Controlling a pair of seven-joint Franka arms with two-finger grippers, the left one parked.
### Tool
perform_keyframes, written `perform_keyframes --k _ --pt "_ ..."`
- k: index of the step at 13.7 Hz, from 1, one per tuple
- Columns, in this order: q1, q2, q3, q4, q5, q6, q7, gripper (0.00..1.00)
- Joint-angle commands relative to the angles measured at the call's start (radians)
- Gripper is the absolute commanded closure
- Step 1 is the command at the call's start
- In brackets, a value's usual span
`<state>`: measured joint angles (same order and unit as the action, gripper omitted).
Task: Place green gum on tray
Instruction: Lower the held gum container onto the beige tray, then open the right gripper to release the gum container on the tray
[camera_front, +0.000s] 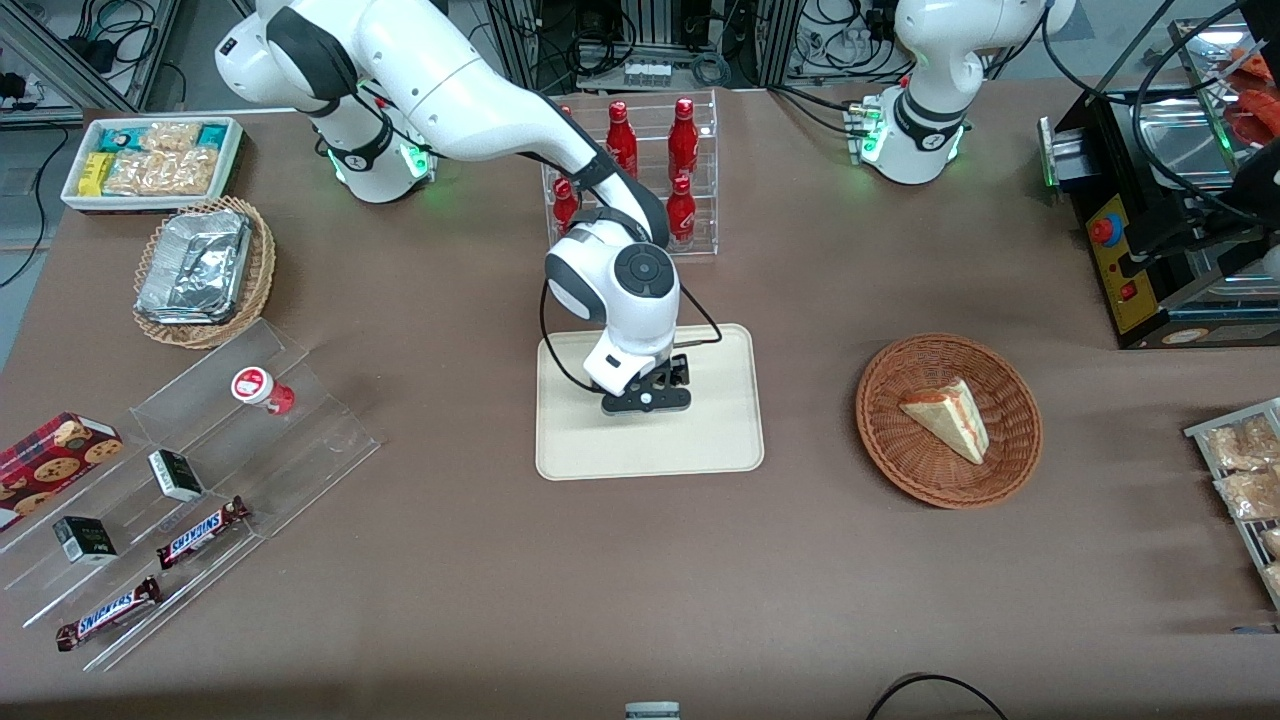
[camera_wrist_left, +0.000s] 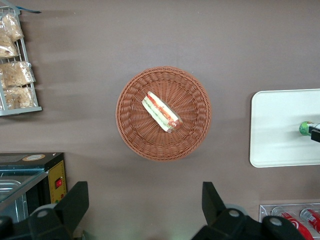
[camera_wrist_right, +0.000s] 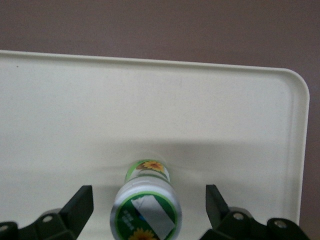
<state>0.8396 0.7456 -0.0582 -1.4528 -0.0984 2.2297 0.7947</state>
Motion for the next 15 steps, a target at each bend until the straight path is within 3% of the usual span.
perform_keyframes --k 1,4,10,15 --pt "-0.013 -0.064 0.001 0.002 -0.024 -0.068 -0.034 0.0" --pt "-0.051 -0.133 0.006 0.0 -0.006 -0.172 -0.124 0.0" --pt "-0.16 -0.245 0.006 0.0 0.146 -0.33 -0.316 0.0" --pt "-0.278 -0.311 0.008 0.0 0.161 -0.461 -0.448 0.0"
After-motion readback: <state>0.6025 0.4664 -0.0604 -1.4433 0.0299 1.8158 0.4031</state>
